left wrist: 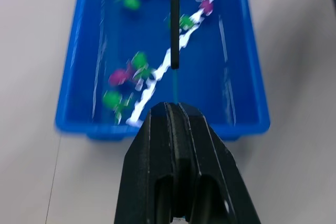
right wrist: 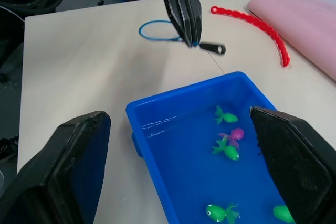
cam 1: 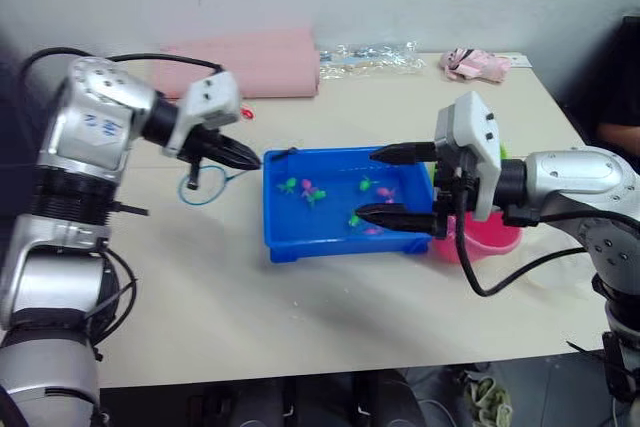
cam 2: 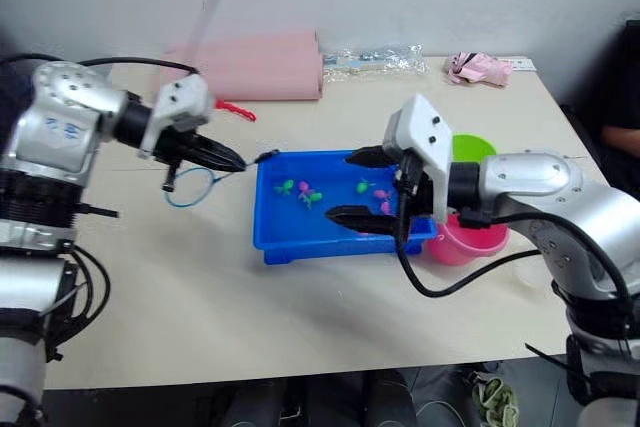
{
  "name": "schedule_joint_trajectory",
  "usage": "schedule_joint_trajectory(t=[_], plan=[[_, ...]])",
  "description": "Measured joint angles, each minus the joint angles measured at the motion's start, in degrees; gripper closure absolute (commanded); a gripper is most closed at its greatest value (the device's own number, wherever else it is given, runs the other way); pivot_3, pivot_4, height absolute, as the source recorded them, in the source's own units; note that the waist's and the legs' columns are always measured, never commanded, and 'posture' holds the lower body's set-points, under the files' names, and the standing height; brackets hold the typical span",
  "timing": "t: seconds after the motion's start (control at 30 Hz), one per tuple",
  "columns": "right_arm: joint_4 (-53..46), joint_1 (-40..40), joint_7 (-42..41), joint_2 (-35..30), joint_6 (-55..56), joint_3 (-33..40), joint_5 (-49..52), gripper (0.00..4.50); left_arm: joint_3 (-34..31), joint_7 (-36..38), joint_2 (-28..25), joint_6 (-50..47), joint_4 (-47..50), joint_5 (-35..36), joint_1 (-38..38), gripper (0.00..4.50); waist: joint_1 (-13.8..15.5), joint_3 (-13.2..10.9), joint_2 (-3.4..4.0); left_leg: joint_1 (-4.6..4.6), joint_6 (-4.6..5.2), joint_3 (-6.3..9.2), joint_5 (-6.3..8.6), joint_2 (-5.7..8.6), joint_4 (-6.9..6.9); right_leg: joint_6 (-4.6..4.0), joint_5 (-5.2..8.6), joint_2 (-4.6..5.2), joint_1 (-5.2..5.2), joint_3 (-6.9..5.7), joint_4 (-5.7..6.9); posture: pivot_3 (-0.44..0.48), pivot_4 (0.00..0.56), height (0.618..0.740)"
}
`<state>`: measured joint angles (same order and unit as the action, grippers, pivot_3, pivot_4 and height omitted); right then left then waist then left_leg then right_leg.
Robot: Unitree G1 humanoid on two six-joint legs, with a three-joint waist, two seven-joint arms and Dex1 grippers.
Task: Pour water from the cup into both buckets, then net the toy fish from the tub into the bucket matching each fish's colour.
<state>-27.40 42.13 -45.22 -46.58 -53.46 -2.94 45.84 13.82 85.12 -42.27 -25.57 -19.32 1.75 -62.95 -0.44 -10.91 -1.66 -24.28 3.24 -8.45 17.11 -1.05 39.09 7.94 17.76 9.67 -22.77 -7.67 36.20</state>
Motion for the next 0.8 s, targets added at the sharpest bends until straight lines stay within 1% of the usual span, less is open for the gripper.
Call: schedule_joint_trajectory(t=[0.03, 0.13, 0.33, 0.43, 0.47, 0.57, 0.73, 0.77, 0.8], plan=[[1.29, 1.28, 1.06, 1.16, -1.27, -1.08, -0.32, 0.00, 0.86, 0.14, 1.70, -0.72, 1.52, 0.39, 0.00, 4.46, 0.01, 0.00, 0.00, 0.00, 0.00, 0.00, 0.00, 0.00, 0.00, 0.00, 0.00, 0.00, -0.01, 0.00, 0.01, 0.000, 0.150, 0.738], [3.49, 3.63, 2.52, 2.56, -3.27, -3.26, -1.73, 0.00, 2.74, 0.77, 3.76, -1.29, 3.86, 0.93, -0.04, 4.46, 0.11, -0.02, 0.03, -0.02, 0.00, 0.00, 0.00, 0.01, -0.01, 0.00, 0.00, -0.01, -0.02, 0.00, -0.02, 0.000, 0.150, 0.738], [7.12, 6.99, 1.90, 5.45, -4.00, -9.60, -6.50, 0.00, 6.84, 0.54, 5.66, 3.21, 2.33, -0.65, -0.55, 4.46, 0.17, -0.02, 0.04, -0.02, 0.00, 0.00, 0.00, 0.01, 0.00, 0.00, 0.00, -0.01, -0.02, -0.02, -0.01, 0.000, 0.150, 0.738], [8.90, 7.87, 1.43, 6.96, -3.46, -13.26, -9.76, 0.72, 7.22, -0.91, 6.29, 5.81, -0.89, -2.10, -2.05, 4.50, 0.16, -0.02, 0.04, -0.02, 0.01, -0.01, 0.00, 0.02, 0.01, 0.00, 0.00, -0.01, -0.02, -0.01, -0.01, 0.000, 0.150, 0.738], [9.57, 8.37, 0.90, 6.98, -2.58, -14.70, -11.34, 1.13, 7.22, -0.76, 6.23, 6.24, -1.48, -2.11, -2.28, 4.50, 0.14, -0.02, 0.04, -0.02, 0.01, 0.00, 0.01, 0.02, 0.00, 0.00, 0.00, -0.01, -0.02, -0.01, -0.03, 0.000, 0.150, 0.738], [10.04, 8.44, -0.75, 7.22, -0.76, -16.95, -14.35, 1.13, 7.22, 0.29, 6.15, 6.41, -1.58, -2.07, -2.28, 4.50, 0.19, -0.02, 0.04, -0.04, 0.01, 0.01, 0.01, 0.02, -0.03, 0.00, 0.00, -0.01, -0.03, -0.05, -0.07, 0.000, 0.150, 0.738], [11.47, 8.44, -2.31, 9.09, 0.66, -18.02, -16.47, 1.13, 7.22, 0.80, 6.13, 6.85, -1.56, -2.03, -2.28, 4.50, 0.17, -0.02, 0.04, -0.05, 0.01, 0.02, 0.01, 0.02, 0.01, 0.00, 0.00, -0.01, -0.02, -0.04, -0.04, 0.000, 0.150, 0.738], [12.25, 8.46, -2.66, 9.43, 1.09, -18.26, -17.12, 1.66, 7.22, 0.80, 6.20, 6.85, -1.45, -2.01, -2.28, 4.50, 0.18, -0.02, 0.04, -0.05, 0.01, 0.01, 0.01, 0.02, 0.02, 0.00, 0.00, -0.01, -0.02, -0.04, -0.02, 0.000, 0.150, 0.738], [12.50, 8.46, -2.85, 9.50, 1.24, -18.39, -17.51, 1.89, 7.22, 0.80, 6.21, 6.85, -1.42, -2.00, -2.28, 4.50, 0.17, -0.02, 0.04, -0.05, 0.01, 0.02, 0.01, 0.02, 0.02, 0.00, 0.00, -0.01, -0.02, -0.04, -0.02, 0.000, 0.150, 0.738]])
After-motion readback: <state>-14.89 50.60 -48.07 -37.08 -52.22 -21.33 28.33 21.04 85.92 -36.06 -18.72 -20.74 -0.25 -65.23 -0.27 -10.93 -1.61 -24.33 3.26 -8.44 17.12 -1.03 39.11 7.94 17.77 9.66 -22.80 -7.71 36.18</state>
